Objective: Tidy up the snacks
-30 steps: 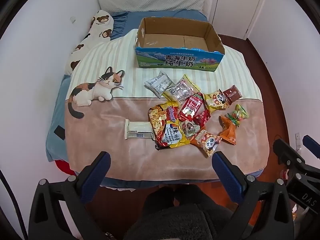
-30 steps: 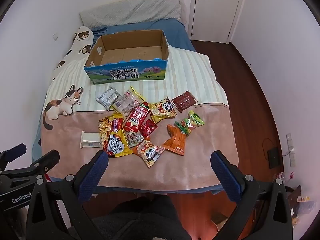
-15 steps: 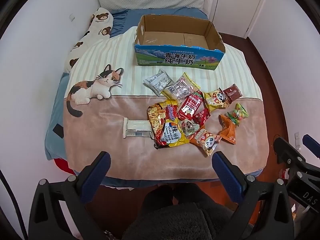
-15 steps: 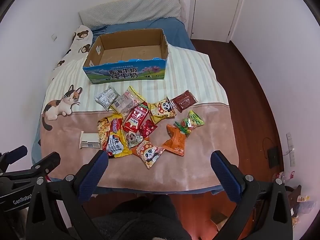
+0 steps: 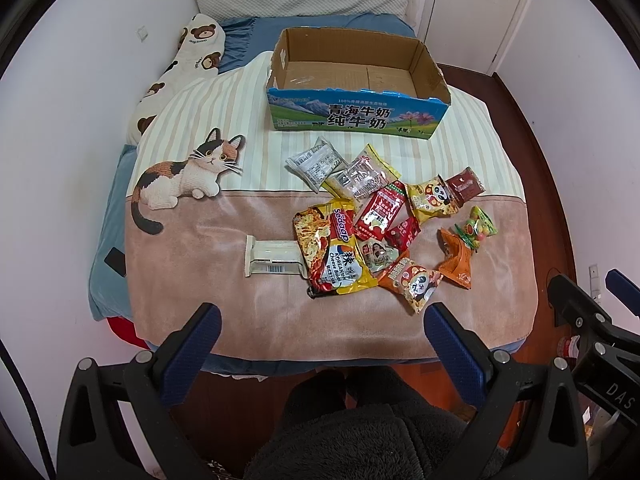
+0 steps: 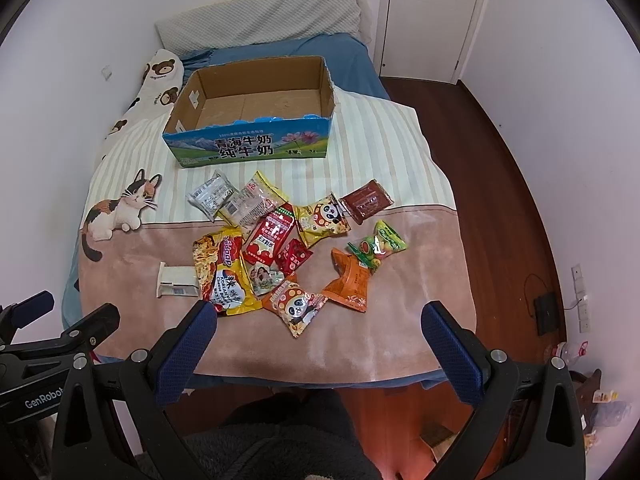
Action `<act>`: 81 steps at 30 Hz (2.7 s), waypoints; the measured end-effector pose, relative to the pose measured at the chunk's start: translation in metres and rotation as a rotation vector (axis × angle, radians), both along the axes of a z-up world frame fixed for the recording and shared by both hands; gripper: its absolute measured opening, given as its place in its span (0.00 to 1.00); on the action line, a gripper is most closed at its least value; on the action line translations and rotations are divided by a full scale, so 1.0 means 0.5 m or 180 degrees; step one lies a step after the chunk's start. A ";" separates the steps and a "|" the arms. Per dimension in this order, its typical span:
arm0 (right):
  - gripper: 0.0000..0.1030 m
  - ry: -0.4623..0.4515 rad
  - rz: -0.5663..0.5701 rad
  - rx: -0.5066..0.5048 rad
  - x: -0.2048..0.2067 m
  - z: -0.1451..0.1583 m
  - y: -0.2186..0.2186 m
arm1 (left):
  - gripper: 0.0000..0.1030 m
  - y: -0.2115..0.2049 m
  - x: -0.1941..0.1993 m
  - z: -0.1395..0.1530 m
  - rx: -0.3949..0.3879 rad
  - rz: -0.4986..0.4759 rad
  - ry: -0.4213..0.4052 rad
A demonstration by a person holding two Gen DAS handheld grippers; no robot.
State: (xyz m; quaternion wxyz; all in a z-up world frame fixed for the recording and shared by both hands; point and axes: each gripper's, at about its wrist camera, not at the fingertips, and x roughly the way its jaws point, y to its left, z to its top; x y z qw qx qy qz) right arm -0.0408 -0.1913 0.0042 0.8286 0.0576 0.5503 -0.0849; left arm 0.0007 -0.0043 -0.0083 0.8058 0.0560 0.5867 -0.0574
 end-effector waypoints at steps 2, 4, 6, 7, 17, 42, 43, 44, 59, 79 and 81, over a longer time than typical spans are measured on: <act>1.00 0.0000 -0.0004 0.0002 0.001 -0.001 0.000 | 1.00 0.000 0.000 0.000 0.0002 0.0000 0.0003; 1.00 0.0003 0.0001 0.0002 0.001 0.000 0.000 | 1.00 0.000 0.000 0.000 0.0006 0.0002 0.0002; 1.00 0.0004 0.0002 0.0004 0.002 -0.001 -0.001 | 1.00 0.002 0.001 0.001 0.0009 0.0006 0.0005; 1.00 0.0000 0.0001 0.0000 0.001 -0.001 -0.001 | 1.00 0.001 0.002 0.000 0.0019 0.0013 0.0003; 1.00 0.0015 0.0003 -0.0023 -0.001 -0.004 -0.002 | 1.00 0.010 0.006 -0.010 0.0137 0.0059 -0.0063; 1.00 0.0028 0.0002 -0.0035 -0.004 -0.006 -0.003 | 1.00 0.010 0.008 0.000 0.0132 0.0058 -0.0036; 1.00 0.0028 0.0002 -0.0034 -0.004 -0.006 -0.002 | 1.00 0.010 0.007 0.000 0.0134 0.0054 -0.0026; 1.00 0.0029 0.0003 -0.0035 -0.005 -0.007 -0.002 | 1.00 0.008 0.007 0.000 0.0137 0.0046 -0.0020; 1.00 0.0038 0.0009 -0.0032 -0.003 -0.005 0.000 | 1.00 0.005 0.006 -0.001 0.0142 0.0045 -0.0028; 1.00 0.0406 -0.0386 0.0509 0.086 -0.175 -0.097 | 1.00 0.033 0.160 -0.215 -0.0083 0.0394 0.0562; 1.00 0.0531 -0.0446 0.0560 0.111 -0.231 -0.113 | 1.00 0.030 0.181 -0.267 -0.0093 0.0456 0.0735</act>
